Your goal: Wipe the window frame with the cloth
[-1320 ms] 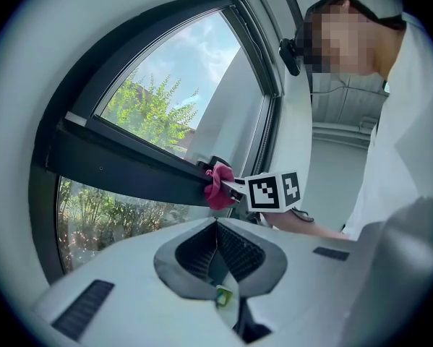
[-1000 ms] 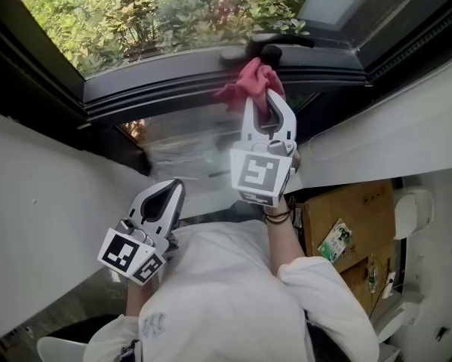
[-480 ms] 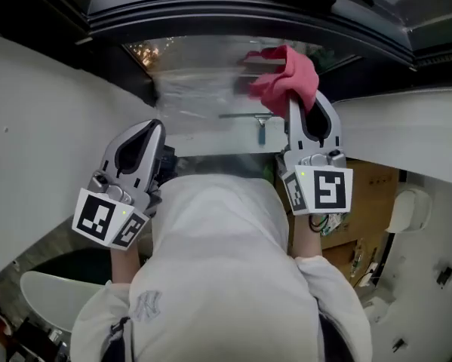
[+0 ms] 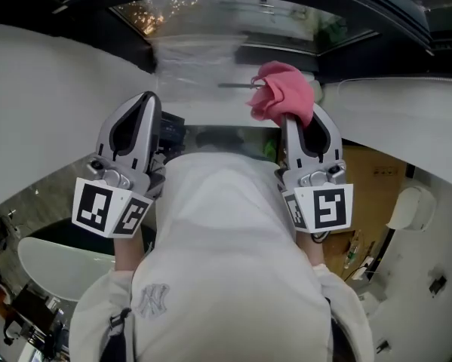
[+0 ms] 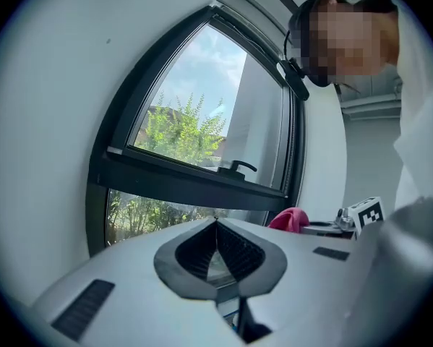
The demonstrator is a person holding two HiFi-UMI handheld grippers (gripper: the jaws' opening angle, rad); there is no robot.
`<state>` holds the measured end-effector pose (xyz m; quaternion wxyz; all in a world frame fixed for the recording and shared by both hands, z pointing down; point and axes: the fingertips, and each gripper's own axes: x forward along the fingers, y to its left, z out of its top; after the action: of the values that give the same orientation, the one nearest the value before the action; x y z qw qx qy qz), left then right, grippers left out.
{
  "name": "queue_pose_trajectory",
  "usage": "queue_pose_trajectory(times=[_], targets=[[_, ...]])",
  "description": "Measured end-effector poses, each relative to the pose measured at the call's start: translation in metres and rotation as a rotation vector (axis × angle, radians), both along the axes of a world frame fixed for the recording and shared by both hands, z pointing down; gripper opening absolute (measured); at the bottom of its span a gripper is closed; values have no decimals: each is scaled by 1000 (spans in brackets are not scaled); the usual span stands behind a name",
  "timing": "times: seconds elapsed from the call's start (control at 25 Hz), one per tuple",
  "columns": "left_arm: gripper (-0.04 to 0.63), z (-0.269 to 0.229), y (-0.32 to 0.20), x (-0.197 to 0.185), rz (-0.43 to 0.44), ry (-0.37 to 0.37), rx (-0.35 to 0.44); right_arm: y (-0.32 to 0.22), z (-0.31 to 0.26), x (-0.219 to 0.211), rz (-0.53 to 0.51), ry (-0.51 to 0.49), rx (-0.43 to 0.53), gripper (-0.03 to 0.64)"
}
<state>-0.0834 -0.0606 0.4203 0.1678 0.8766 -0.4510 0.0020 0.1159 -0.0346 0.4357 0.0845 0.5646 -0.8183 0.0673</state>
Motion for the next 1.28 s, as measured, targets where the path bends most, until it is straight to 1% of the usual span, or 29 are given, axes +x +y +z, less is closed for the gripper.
queue_pose_trajectory(times=[0.08,0.24,0.44,0.56,0.68,0.8,1.08,1.28], targets=[[11,-1,6,10,-13,-4,1,7,2,7,-26,-6,-11,61],[11,5,26,31,-12,-18,-4,23,10,21,-78,-10,-23,61],[9,14,40,48,-6,-33,-12,38,26,32,-92,-22,-54,61],[11,12,44,48,-21,-33,-9,40,30,31,-114,-30,-68,61],[9,12,45,46,-40,-37,-10,38,29,30,-139,-17,-65,61],[9,14,47,46,-46,-40,-16,39,29,30,-143,-13,-61,61],[11,15,57,56,-9,-56,-19,48,31,33,-137,-4,-67,61],[9,17,65,62,13,-51,-20,56,34,33,-145,6,-76,61]])
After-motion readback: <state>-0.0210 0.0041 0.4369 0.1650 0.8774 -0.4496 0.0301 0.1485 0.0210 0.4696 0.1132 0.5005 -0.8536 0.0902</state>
